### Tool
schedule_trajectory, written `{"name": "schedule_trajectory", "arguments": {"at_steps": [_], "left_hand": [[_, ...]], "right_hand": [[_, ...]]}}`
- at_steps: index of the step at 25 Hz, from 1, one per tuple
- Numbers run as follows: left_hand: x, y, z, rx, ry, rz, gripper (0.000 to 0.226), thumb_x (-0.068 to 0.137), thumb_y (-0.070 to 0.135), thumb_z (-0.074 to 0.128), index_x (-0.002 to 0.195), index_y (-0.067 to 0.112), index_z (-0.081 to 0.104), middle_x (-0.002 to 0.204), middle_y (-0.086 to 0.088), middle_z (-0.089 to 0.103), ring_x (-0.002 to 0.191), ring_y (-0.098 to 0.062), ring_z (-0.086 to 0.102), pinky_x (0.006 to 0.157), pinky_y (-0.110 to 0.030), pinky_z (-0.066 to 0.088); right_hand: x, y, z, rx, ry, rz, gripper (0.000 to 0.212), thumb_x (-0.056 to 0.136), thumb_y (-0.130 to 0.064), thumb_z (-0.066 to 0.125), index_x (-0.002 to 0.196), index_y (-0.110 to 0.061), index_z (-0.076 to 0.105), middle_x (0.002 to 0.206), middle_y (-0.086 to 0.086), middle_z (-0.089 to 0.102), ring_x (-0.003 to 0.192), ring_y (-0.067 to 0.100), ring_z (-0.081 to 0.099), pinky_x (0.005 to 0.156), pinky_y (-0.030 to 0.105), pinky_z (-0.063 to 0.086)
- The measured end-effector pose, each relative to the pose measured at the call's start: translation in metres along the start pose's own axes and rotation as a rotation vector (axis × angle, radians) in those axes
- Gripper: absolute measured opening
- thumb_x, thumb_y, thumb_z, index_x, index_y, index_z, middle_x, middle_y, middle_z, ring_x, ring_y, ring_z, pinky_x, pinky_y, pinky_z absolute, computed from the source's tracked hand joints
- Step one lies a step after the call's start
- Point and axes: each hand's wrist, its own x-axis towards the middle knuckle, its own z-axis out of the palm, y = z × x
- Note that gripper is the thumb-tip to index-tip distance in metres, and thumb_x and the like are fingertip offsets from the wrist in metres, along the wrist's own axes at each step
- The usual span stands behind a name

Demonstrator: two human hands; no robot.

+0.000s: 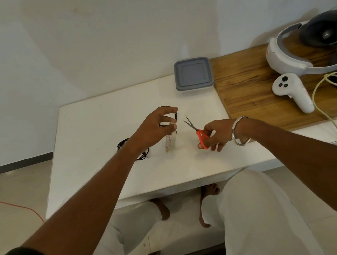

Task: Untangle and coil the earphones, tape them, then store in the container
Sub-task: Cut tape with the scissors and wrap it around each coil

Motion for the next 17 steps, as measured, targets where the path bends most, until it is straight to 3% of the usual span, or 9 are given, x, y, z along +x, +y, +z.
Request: {"name": "schedule_trajectory", "arguments": {"at_steps": [5, 9, 12, 17], "left_hand": [[0.0, -0.003, 0.001, 0.027, -0.066, -0.009, 0.044, 0.091, 0.006, 0.064, 0.133, 0.02, 0.055, 0.133, -0.005, 0.051, 0.11, -0.019, 0.062, 0.08, -0.022, 0.057], [0.002, -0.003, 0.003, 0.054, -0.107, -0.001, 0.047, 0.092, 0.001, 0.061, 0.135, 0.02, 0.054, 0.13, 0.0, 0.054, 0.111, -0.016, 0.061, 0.084, -0.028, 0.058], [0.001, 0.003, 0.006, 0.06, -0.109, 0.0, 0.048, 0.093, -0.004, 0.057, 0.135, 0.016, 0.054, 0.122, 0.002, 0.057, 0.103, -0.012, 0.062, 0.075, -0.017, 0.055], [0.005, 0.002, 0.005, 0.076, -0.091, -0.016, 0.049, 0.09, -0.006, 0.058, 0.133, 0.017, 0.056, 0.122, -0.001, 0.059, 0.092, -0.009, 0.068, 0.078, -0.021, 0.057]], "right_hand": [[-0.002, -0.003, -0.006, 0.018, -0.034, 0.009, 0.04, 0.083, -0.034, 0.069, 0.107, -0.004, 0.059, 0.106, 0.014, 0.066, 0.087, 0.022, 0.066, 0.081, 0.034, 0.057], [-0.001, -0.009, -0.008, 0.015, -0.06, 0.007, 0.036, 0.086, -0.032, 0.065, 0.108, -0.005, 0.057, 0.105, 0.013, 0.064, 0.086, 0.022, 0.065, 0.084, 0.036, 0.056], [0.003, -0.013, -0.01, -0.039, -0.042, -0.012, 0.036, 0.086, -0.036, 0.064, 0.104, -0.006, 0.058, 0.099, 0.01, 0.065, 0.079, 0.018, 0.065, 0.077, 0.031, 0.057], [0.007, -0.011, -0.014, -0.138, -0.005, -0.064, 0.025, 0.086, -0.038, 0.063, 0.087, -0.014, 0.059, 0.102, 0.01, 0.069, 0.076, 0.016, 0.066, 0.066, 0.025, 0.056]]}}
